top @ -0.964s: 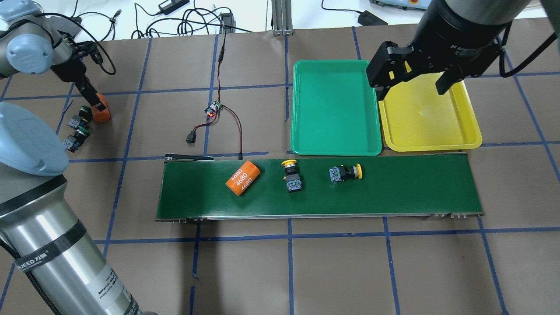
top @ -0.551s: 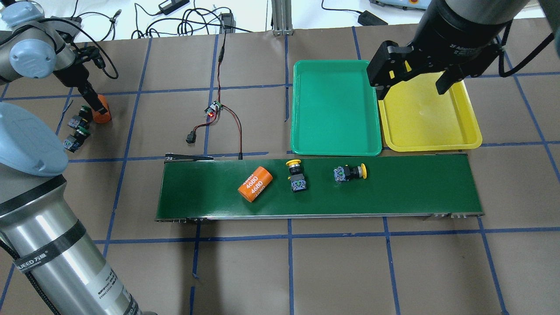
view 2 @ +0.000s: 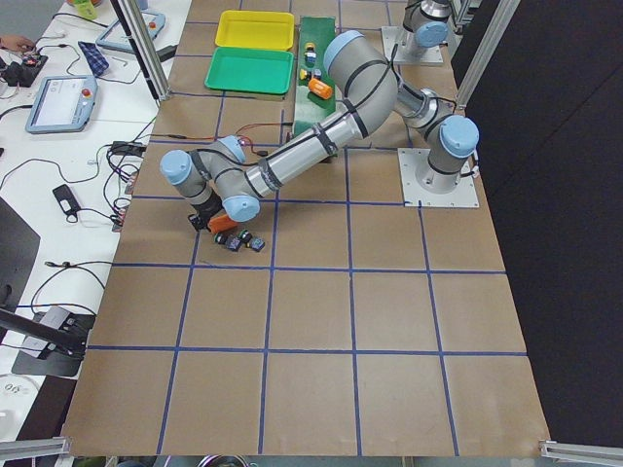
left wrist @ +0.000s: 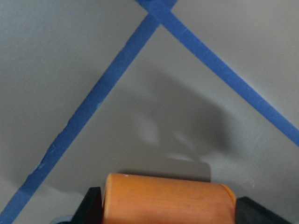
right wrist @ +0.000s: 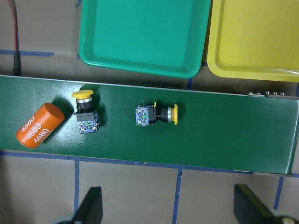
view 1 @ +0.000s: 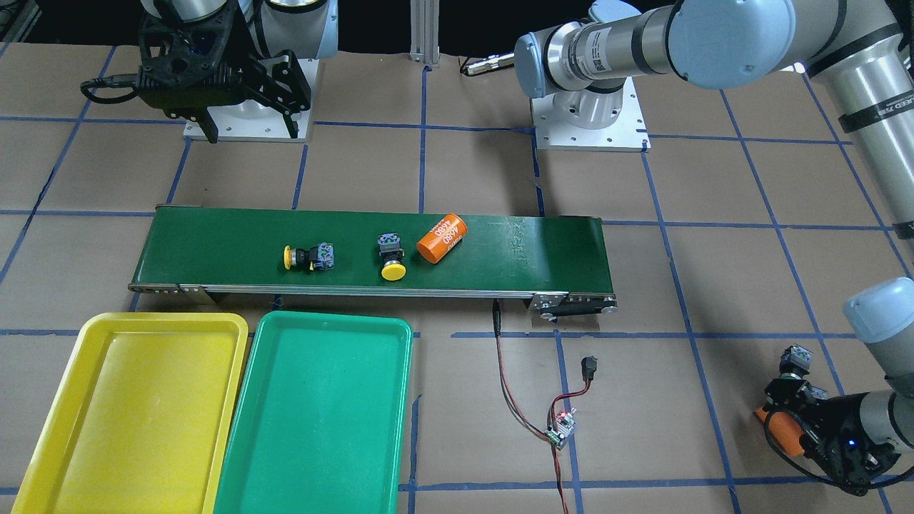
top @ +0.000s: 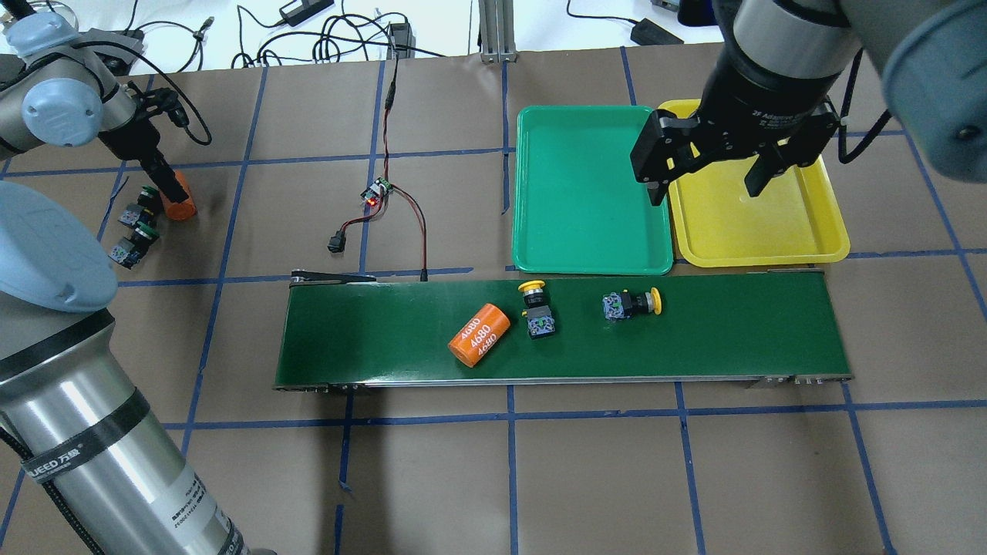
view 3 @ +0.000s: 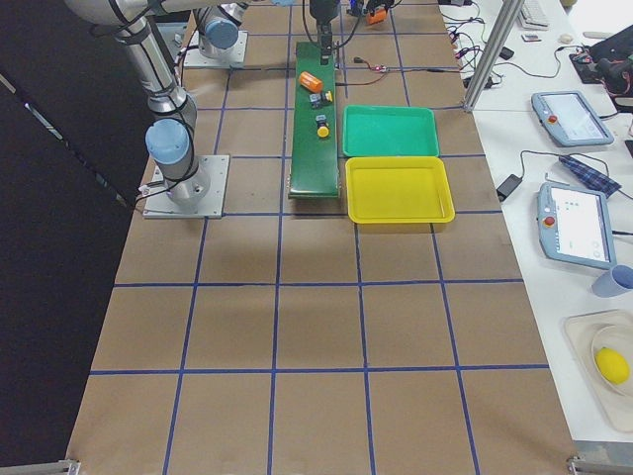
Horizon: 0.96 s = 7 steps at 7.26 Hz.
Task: Sort buttons by color to trays
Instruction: 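Lift the orange cylinder with the left gripper while the right descends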
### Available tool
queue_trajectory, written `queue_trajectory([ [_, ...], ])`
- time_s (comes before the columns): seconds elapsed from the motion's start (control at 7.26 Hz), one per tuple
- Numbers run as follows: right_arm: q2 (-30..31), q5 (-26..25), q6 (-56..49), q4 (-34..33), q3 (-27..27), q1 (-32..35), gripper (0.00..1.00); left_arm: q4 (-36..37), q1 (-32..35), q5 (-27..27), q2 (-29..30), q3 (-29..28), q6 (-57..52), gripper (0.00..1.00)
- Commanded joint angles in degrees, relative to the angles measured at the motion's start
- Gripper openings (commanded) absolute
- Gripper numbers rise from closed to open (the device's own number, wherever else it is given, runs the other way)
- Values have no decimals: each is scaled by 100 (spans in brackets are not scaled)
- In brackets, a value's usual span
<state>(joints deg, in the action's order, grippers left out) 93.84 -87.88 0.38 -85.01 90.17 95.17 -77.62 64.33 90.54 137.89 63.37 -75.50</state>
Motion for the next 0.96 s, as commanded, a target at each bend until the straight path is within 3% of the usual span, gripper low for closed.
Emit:
queue_trajectory([
  [0.0,-6,16,-30,-24,508,10,100,-16,0,8,-70,-8,87,100],
  [0.14,-23,16,-64,-42,754,10,100,-25,0,-10,-70,87,105,100],
  [0.28,-6,16,-221,-520,1096,10,100,-34,0,-19,-70,105,114,100],
  [0.55,3,-10,-2217,-1496,1800,-51,100,-95,0,-36,-104,202,245,100],
  [0.83,-6,-27,-3975,-2392,2266,-103,98,-95,9,-107,-105,168,1215,100],
])
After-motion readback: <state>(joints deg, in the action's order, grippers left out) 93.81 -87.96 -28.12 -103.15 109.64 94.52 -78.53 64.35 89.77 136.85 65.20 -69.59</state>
